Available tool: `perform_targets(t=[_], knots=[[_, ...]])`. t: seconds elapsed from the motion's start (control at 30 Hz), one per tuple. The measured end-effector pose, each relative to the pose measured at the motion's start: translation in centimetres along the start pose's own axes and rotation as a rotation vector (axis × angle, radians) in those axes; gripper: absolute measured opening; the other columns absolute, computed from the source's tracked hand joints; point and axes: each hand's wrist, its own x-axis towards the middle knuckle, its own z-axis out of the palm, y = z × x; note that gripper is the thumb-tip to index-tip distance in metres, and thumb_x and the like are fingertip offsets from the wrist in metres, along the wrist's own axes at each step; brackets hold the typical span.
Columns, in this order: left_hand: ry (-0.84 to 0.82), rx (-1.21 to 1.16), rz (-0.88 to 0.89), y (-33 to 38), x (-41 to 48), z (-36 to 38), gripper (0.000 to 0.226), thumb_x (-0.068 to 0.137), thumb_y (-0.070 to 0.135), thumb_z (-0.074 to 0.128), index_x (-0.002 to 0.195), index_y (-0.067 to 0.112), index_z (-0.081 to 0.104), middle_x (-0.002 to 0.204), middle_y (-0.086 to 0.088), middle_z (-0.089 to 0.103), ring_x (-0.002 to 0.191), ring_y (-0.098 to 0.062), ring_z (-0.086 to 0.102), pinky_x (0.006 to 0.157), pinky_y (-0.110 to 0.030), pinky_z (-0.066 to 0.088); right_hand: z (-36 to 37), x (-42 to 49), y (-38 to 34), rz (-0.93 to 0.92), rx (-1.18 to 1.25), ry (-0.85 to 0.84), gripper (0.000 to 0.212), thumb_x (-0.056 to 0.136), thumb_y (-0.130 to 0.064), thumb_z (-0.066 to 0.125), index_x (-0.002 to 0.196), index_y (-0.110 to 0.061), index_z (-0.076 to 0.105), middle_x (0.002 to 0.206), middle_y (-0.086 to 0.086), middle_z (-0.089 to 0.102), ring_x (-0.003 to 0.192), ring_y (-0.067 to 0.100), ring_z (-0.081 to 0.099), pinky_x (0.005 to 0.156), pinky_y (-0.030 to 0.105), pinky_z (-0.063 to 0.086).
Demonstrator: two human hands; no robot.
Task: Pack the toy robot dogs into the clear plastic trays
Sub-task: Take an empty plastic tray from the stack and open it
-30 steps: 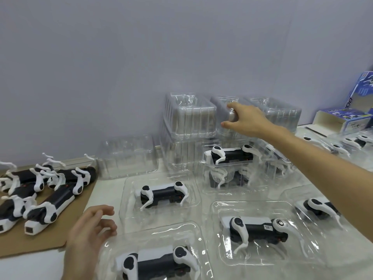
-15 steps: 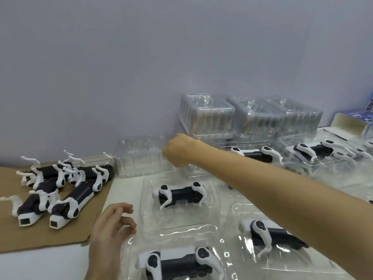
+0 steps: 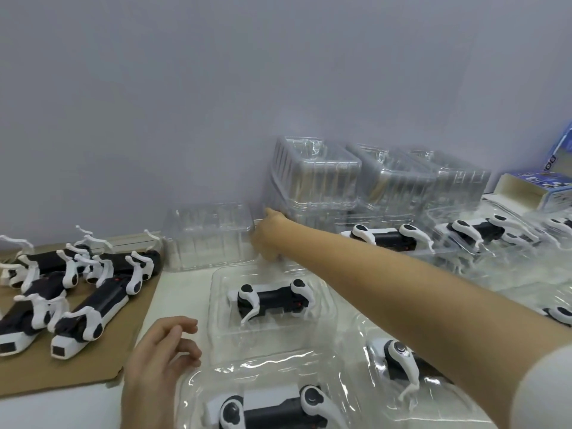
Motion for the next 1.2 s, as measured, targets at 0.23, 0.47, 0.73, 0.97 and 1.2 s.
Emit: perform_targets(t=[0.23,0.47,0.73,0.97,1.2], knots=[[-0.007,-0.001,-0.004,0.1,-0.2,-0.1,0.027,0.101,-0.005,0.037,0.089,-0.008,0.061,0.086,-0.020,0.057,0.052,-0.016,0.054,0.047,-0.020,0.047,0.8,-0.1,1.3,0.019,0.085,-0.066,0.017,0.099,-0.011,0.038,0.086,-0.016,0.048,0.085,0.001,0.039,0.099,0.030,0.040,0.105,0.042,0.028],[-0.011,-0.001,-0.002,0.3,-0.2,0.0,0.026,0.101,-0.005,0.037,0.090,-0.009,0.060,0.086,-0.019,0.058,0.054,-0.017,0.054,0.048,-0.020,0.047,2.5,-0.8,3.1,0.079,0.128,-0.135,0.021,0.093,-0.010,0.046,0.074,-0.018,0.048,0.079,-0.001,0.051,0.104,0.030,0.054,0.110,0.041,0.036],[-0.011,0.010,-0.015,0.0,0.1,-0.1,0.027,0.101,-0.005,0.037,0.088,-0.008,0.061,0.081,-0.016,0.059,0.052,-0.016,0.054,0.047,-0.019,0.047,1.9,-1.9,7.0,0.134,0.531,-0.314,0.018,0.091,-0.040,0.065,0.087,-0.022,0.067,0.090,-0.006,0.062,0.076,0.015,0.061,0.068,0.027,0.050],[-0.004,0.003,-0.025,0.1,0.2,0.0,0.028,0.101,-0.005,0.037,0.087,-0.007,0.061,0.073,-0.006,0.064,0.051,-0.015,0.055,0.046,-0.020,0.047,0.4,-0.5,7.9,0.118,0.934,-0.272,0.029,0.101,-0.027,0.052,0.115,-0.008,0.069,0.111,0.004,0.066,0.095,0.021,0.065,0.074,0.033,0.060],[0.011,-0.011,-0.042,0.4,0.0,0.2,0.028,0.101,-0.006,0.036,0.087,-0.007,0.060,0.078,-0.011,0.061,0.050,-0.014,0.055,0.046,-0.019,0.046,2.4,-0.4,9.3,0.236,0.927,-0.360,0.035,0.096,-0.015,0.039,0.060,-0.017,0.040,0.054,0.002,0.047,0.044,0.016,0.044,0.046,0.014,0.038]])
